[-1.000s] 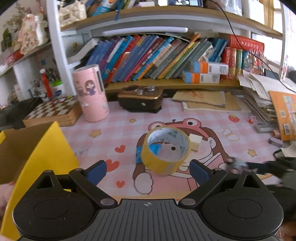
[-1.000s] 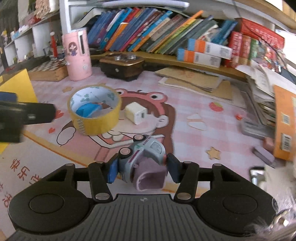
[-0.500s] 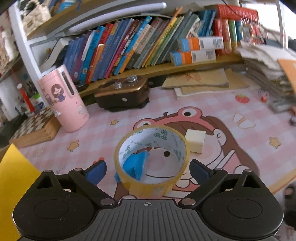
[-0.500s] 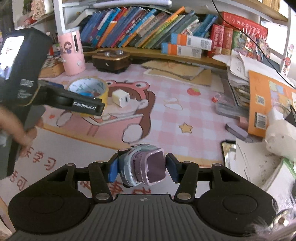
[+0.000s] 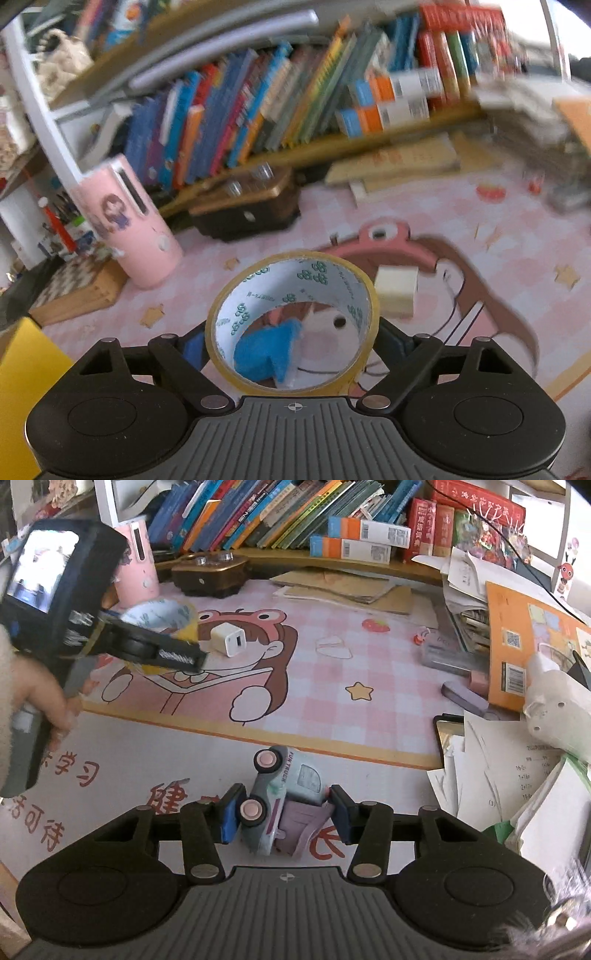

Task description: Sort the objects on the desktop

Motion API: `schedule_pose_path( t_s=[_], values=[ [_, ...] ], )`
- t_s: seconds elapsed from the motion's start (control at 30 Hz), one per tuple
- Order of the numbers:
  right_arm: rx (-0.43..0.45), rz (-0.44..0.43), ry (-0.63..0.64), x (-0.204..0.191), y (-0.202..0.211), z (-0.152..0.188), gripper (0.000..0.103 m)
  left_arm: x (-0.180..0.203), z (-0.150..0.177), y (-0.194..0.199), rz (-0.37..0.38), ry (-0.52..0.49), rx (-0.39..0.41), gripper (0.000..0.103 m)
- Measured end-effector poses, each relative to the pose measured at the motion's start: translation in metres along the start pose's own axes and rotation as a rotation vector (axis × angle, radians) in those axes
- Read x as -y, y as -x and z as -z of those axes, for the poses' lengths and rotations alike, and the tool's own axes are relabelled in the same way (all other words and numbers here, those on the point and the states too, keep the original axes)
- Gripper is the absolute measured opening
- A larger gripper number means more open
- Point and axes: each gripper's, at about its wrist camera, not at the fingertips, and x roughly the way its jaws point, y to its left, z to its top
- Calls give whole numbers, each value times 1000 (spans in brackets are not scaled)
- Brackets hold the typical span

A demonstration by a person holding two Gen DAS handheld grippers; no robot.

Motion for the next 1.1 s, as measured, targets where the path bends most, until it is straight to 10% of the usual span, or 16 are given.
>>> schedule_pose_path(
  t_s=[0.47, 1.1],
  values=[
    [-2, 29, 7, -1, -2, 3, 54, -52, 18, 124, 191, 301, 68, 89],
    [40, -145, -20, -12, 45, -23, 45, -78, 41, 198, 238, 398, 98, 89]
  ],
)
